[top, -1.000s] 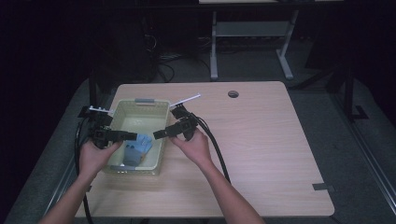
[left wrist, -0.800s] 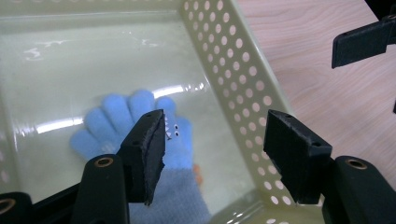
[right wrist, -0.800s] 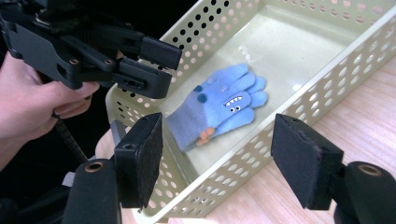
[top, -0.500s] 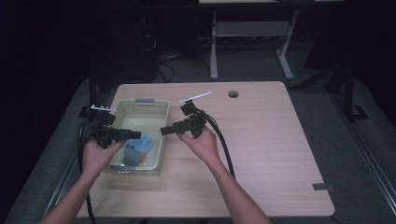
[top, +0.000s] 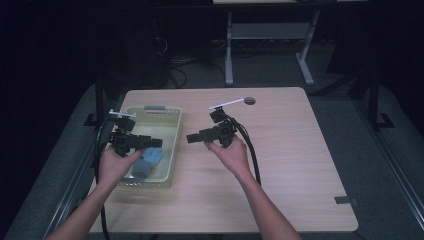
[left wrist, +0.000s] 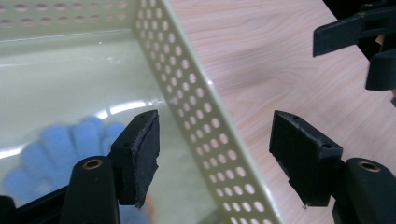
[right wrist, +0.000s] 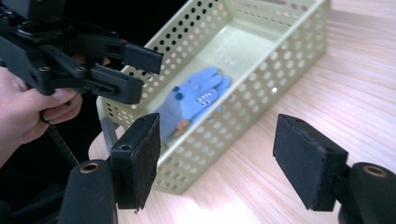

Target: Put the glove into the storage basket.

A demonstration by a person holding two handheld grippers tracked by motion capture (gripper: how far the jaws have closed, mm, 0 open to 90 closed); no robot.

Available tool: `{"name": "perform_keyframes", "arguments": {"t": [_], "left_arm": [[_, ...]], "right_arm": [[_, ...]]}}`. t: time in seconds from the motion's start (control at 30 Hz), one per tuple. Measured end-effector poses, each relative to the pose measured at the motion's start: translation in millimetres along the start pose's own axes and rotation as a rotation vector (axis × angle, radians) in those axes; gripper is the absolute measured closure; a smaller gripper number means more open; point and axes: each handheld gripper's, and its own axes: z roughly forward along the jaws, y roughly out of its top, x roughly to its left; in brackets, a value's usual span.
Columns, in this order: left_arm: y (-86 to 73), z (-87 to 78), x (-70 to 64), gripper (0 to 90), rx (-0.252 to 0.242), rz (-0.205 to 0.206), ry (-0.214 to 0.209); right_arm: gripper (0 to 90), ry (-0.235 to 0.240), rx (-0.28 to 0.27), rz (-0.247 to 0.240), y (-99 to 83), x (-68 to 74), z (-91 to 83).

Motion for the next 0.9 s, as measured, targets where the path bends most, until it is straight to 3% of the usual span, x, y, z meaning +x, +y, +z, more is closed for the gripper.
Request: {"name": "perform_keyframes", "arguments": {"t": [0.4,0.7,0.9], "left_arm": [[6.8,11.6,-18.3,31.9,-0.018,0.02,-0.035],[13.6,21.3,-33.2,31.2,-0.017,0.04,-0.063],[14.8,28.8,-45.5,30.4,-0.026,0.058,-0.097]], "right_arm": [[30.8,-0.019,-0.03,0.022,-8.9,-14.8,-32.1],[29.5,-0.041,-0.015,0.077,-24.6,-31.4,-46.3],[28.8,-0.067,-0.012,0.08,-31.2,-38.7,-55.8]]}}
